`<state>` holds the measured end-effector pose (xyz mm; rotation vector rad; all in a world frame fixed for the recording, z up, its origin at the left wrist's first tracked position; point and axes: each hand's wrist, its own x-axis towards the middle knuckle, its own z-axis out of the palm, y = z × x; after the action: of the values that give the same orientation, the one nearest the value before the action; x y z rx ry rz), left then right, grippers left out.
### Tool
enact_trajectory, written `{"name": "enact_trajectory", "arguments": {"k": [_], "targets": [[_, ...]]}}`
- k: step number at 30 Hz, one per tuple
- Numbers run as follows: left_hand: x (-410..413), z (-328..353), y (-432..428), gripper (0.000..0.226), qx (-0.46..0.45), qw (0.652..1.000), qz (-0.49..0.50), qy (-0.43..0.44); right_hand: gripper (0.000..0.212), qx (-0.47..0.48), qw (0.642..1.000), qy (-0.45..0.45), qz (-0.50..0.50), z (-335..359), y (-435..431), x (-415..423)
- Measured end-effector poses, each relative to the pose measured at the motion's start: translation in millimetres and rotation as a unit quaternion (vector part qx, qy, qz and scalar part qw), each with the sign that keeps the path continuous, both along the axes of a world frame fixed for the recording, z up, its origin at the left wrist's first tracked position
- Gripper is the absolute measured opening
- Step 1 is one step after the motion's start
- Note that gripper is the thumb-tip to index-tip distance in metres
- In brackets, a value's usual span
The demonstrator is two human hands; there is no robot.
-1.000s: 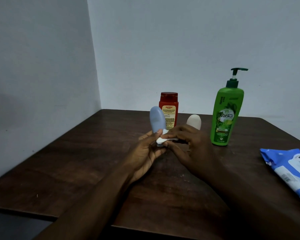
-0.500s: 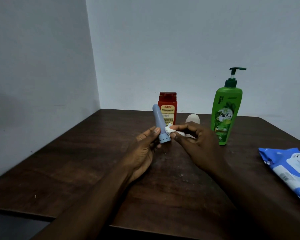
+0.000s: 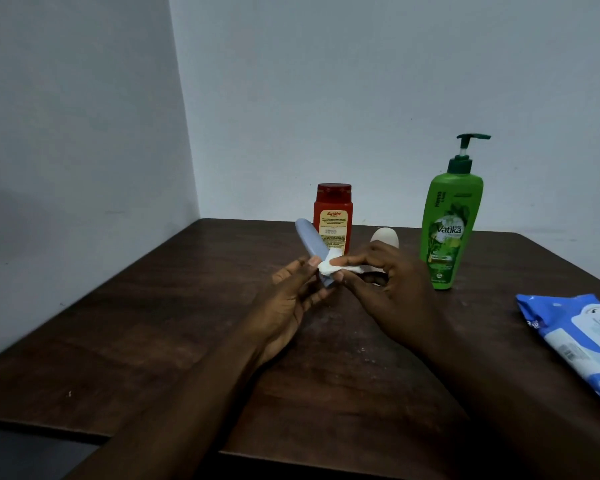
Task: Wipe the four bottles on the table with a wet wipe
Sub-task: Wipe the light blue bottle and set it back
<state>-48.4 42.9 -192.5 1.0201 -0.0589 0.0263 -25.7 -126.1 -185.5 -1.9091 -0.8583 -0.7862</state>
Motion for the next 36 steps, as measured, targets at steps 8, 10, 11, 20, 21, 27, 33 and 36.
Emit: {"name": "enact_trajectory", "arguments": {"k": [8,10,11,20,21,27,33,36], "targets": [[-0.4,0.8,1.9,0.028,-0.051,0.998,-0.019,-0.011,0.016,0.151,0.956,0.24,0.073,2.9,-2.7,4.1],[-0.8,0.7,1.5,0.031,-0.058,0.998,-0.025,-0.007,0.017,0.204,0.925,0.307,0.092,1.5,-1.8,5.6],[-1.1,0.8,1.3,0.032,-0.063,0.998,-0.027,-0.004,0.016,0.222,0.911,0.335,0.096,0.8,-1.3,7.1],[-0.4,-0.8,2.1,0.037,-0.061,0.998,-0.021,0.001,0.018,0.016,0.994,0.105,-0.024,0.1,-3.5,1.7],[-0.6,-1.3,2.5,0.038,-0.058,0.998,-0.022,0.0,0.019,0.005,0.997,0.074,-0.025,0.4,-2.4,0.3],[-1.2,-2.9,3.4,0.056,-0.019,1.0,-0.024,-0.006,0.025,-0.039,0.998,0.001,-0.046,-0.5,-0.3,-2.1],[0.2,-2.7,3.2,0.05,-0.049,0.998,-0.03,0.001,0.013,0.08,0.978,0.193,-0.017,3.2,-3.3,0.2],[-1.1,-1.7,3.2,0.045,-0.057,0.998,-0.038,0.002,0.015,0.103,0.951,0.29,0.009,-0.9,-6.4,7.0]]}}
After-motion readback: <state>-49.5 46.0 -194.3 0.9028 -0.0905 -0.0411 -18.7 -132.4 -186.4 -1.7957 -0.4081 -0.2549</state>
